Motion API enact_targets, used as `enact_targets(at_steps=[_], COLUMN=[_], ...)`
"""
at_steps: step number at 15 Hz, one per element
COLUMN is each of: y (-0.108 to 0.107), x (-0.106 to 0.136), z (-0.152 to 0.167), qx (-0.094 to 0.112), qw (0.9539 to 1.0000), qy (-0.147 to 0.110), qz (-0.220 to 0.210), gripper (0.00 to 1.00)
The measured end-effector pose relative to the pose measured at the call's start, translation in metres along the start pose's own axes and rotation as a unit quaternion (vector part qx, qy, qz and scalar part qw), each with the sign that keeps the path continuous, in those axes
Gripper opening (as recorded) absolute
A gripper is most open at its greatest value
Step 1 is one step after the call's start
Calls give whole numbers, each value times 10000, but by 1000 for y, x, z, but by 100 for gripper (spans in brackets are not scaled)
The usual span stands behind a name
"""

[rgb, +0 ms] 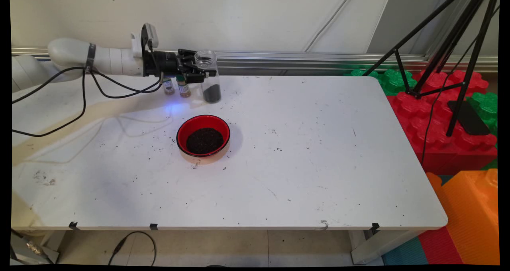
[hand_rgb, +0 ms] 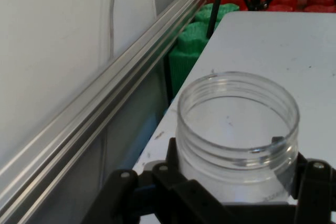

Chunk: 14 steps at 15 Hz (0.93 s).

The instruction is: Pour the black seasoning powder in the red bowl

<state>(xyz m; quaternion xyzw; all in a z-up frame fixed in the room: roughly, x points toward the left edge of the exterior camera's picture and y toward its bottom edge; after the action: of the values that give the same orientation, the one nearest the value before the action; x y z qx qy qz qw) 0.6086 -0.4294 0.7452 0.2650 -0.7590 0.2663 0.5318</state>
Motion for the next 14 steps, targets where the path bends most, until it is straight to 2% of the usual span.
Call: enact_targets(at_steps=[7,14], y=[5,10], x=[14,34], z=[-9,-29], qx=[-171,-360], qw=[9996,9967], qy=[168,226], qz=[175,698], gripper=[0,0])
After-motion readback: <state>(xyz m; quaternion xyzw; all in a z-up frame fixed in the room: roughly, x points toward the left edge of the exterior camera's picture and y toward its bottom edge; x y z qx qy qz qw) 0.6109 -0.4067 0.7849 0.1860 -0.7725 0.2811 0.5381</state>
